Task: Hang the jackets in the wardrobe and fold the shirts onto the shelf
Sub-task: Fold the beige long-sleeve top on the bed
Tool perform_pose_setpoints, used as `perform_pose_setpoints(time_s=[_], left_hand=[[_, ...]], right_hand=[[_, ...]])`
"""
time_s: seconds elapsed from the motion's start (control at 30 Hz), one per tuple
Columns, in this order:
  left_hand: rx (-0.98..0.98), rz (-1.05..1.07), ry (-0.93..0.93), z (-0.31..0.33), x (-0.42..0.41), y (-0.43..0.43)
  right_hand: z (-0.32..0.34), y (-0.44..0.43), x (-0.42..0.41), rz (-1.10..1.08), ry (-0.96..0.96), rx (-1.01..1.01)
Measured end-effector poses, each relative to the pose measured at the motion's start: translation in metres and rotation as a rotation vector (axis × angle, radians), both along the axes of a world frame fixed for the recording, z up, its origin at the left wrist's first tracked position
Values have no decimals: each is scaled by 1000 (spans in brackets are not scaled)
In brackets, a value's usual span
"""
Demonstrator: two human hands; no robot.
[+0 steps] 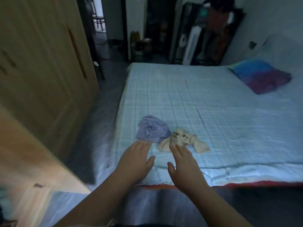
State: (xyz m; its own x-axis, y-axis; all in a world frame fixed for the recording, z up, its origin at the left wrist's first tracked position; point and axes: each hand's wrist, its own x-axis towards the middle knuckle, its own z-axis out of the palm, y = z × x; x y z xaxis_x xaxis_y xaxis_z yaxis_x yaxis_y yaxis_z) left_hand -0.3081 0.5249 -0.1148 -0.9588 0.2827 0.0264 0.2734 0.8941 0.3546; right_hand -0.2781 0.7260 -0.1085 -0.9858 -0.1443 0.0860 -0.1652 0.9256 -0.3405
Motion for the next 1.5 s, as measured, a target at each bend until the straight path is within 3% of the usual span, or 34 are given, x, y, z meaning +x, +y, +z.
perform_pose_setpoints(time_s=[0.4, 0.77, 0.93, 1.03, 1.1, 1.33, 1.43, 1.5], left_hand=[[34, -153, -100, -45, -113, 87], [-31, -246, -441, -124, -295, 123], [-1, -259, -600, -198, -342, 149], [87, -217, -732, -309, -359, 157], [131, -189, -798, -345, -362, 162], [428, -19, -853, -300, -372, 206], [329, 6, -791, -310, -366, 219], [214, 49, -765, -325, -361, 223]], right_hand=[[-38, 90, -78, -196, -143, -49], [-111, 129, -238, -274, -408, -13], [-149, 144, -273, -373, -569, -101], [-171, 156, -291, -349, -654, -87], [-187, 166, -308, -331, -710, -95], [-254, 192, -384, -181, -738, -247], [-283, 193, -417, -59, -718, -204], [-304, 194, -432, 60, -733, -70]])
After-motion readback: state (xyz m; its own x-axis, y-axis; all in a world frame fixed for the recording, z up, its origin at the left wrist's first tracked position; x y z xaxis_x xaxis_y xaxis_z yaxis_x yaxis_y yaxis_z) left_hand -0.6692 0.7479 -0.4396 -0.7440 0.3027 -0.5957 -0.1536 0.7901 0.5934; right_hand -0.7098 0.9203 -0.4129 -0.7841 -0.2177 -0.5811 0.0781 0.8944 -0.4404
